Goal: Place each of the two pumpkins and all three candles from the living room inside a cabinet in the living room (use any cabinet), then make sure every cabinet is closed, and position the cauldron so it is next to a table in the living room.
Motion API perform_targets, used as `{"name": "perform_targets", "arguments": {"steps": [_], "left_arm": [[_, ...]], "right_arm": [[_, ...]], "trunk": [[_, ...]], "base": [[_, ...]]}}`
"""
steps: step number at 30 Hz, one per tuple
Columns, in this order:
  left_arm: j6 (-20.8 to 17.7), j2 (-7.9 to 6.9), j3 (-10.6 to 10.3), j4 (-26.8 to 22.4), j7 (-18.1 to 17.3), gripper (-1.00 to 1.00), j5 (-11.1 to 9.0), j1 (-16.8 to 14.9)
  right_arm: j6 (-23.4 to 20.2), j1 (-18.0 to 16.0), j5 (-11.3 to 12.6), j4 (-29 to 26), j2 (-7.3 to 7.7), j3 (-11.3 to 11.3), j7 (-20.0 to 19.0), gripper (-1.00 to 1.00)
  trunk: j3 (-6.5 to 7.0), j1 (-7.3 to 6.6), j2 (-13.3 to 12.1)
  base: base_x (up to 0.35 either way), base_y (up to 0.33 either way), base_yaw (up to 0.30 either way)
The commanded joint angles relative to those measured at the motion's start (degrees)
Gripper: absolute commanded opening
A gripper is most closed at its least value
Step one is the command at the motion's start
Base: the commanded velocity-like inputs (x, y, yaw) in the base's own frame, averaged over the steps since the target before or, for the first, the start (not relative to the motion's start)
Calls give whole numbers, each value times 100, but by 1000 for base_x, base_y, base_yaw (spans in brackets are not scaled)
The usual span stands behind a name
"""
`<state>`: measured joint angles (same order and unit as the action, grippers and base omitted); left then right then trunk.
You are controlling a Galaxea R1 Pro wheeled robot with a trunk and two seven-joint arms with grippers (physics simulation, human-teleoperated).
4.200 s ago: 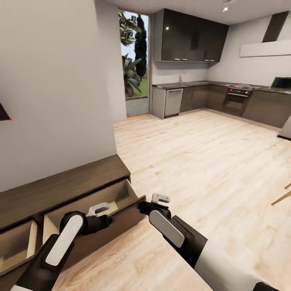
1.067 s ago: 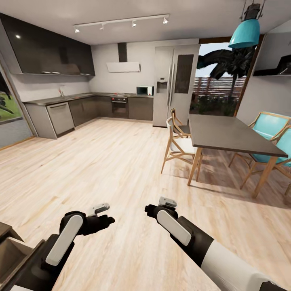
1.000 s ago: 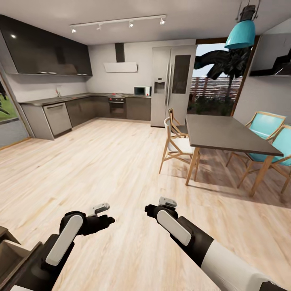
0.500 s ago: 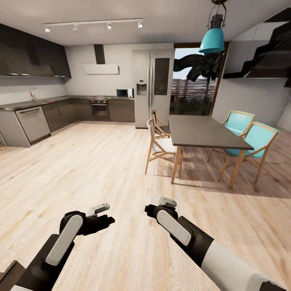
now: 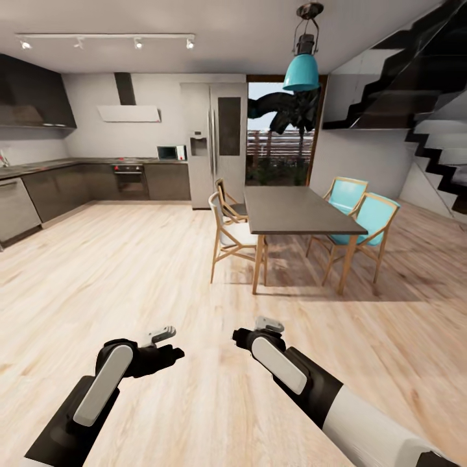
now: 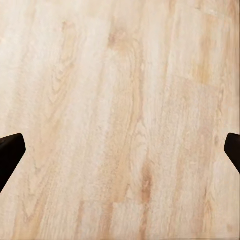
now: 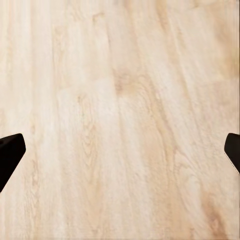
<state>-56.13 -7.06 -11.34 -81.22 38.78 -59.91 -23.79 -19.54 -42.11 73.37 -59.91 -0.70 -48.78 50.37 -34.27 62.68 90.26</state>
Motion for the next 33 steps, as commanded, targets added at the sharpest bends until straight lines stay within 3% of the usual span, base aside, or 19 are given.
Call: {"name": "perform_targets", "arguments": {"steps": [1, 33], "left_arm": [[-3, -5, -9, -8, 60, 100, -56, -3], [-3, 2, -14, -8, 61, 100, -56, -3]], "right_arm": [[-23, -8, 22, -1, 0, -9, 29, 100], [-23, -8, 37, 197, 0, -5, -1, 100]], "trunk": [[-1, 0, 3], [151, 0, 3]], "base": [[0, 0, -269], [0, 0, -269]]}}
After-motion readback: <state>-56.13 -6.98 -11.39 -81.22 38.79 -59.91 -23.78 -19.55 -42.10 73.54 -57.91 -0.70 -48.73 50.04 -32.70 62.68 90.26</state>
